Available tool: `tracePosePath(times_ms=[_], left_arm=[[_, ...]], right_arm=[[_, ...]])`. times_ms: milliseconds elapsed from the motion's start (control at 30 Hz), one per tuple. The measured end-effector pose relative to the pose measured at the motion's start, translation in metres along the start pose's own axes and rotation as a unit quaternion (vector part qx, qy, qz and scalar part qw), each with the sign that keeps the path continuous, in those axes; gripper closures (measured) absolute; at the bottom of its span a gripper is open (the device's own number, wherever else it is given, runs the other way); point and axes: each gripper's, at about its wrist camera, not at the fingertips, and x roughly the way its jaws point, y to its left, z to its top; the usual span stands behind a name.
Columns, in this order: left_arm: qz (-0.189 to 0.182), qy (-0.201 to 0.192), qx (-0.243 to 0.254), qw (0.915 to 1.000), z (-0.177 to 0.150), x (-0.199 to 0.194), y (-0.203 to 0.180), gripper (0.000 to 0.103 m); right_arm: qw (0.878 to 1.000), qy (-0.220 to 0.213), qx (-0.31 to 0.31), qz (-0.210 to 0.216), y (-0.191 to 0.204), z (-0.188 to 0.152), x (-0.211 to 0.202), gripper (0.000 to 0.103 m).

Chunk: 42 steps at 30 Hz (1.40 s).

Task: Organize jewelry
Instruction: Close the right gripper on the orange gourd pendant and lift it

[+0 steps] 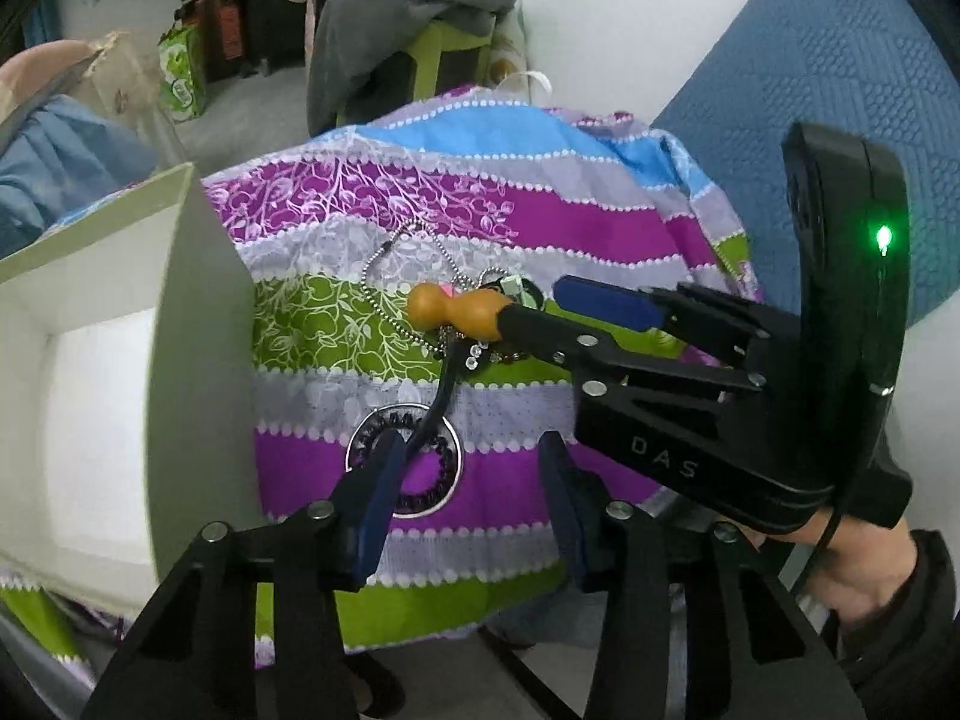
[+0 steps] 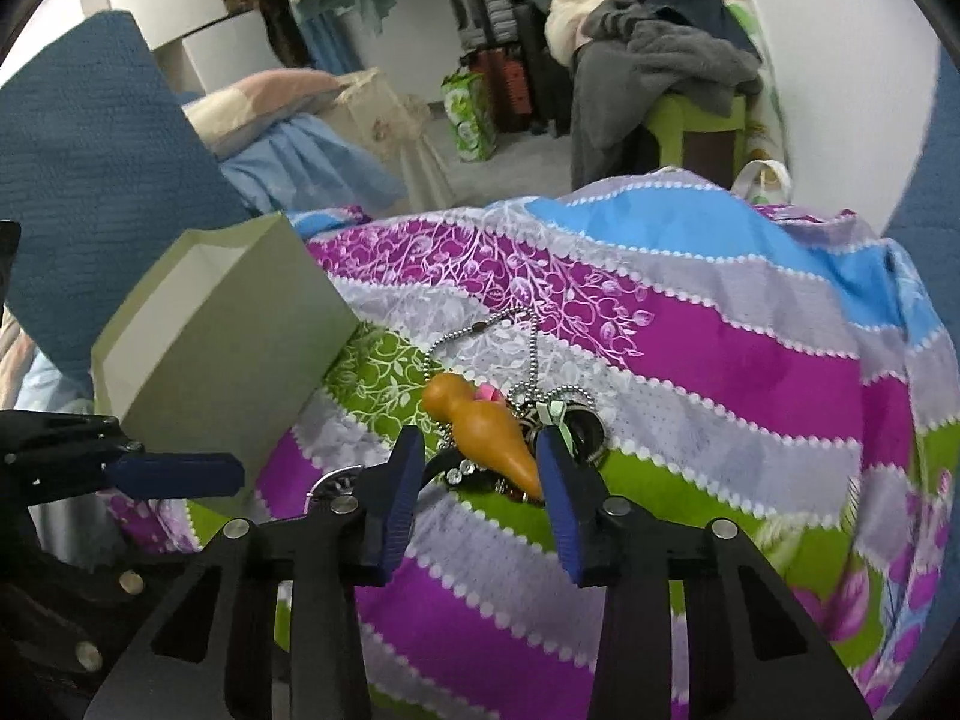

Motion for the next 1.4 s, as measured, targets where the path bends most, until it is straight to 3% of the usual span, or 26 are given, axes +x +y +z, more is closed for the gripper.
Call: tracePosePath(times_ms=[367,567,667,733,833,900,1267,1333,1400], left_arm=[[0.033,0.029,0.027,0.9987,0.007,0.057,0.005,0.067],[0.053,0.033,0.036,0.9974,0.008,0.074,0.007,0.078],[0.056,0.031,0.039,0.9972,0.010,0.079,0.007,0.079],[0.059,0.034,0.042,0.9968,0.013,0.084,0.007,0.084],[0.065,0.027,0.051,0.9962,0.016,0.089,0.005,0.088],[0.064,0.025,0.046,0.9966,0.017,0.090,0.007,0.096],[0.040,0.001,-0.004,0.9992,0.018,0.062,0.023,0.096],[0.030,-0.001,-0.011,0.9995,0.017,0.054,0.024,0.096],[0.023,-0.003,-0.017,0.9996,0.017,0.048,0.026,0.096]], right_arm=[[0.998,0.047,-0.037,-0.011,-0.004,0.001,0.037,0.067],[0.998,0.059,-0.037,-0.009,-0.003,-0.003,0.047,0.068],[0.998,0.058,-0.026,-0.006,-0.006,-0.002,0.047,0.076],[0.998,0.057,-0.015,0.003,-0.009,-0.001,0.047,0.082],[0.998,0.056,-0.004,0.002,-0.011,0.000,0.046,0.082],[0.998,0.056,0.004,0.003,-0.013,0.000,0.044,0.083],[0.999,0.017,0.028,-0.009,-0.019,0.001,0.016,0.085],[0.999,0.014,0.034,-0.022,-0.021,0.000,0.011,0.095],[0.998,0.013,0.044,-0.036,-0.022,-0.002,0.007,0.096]])
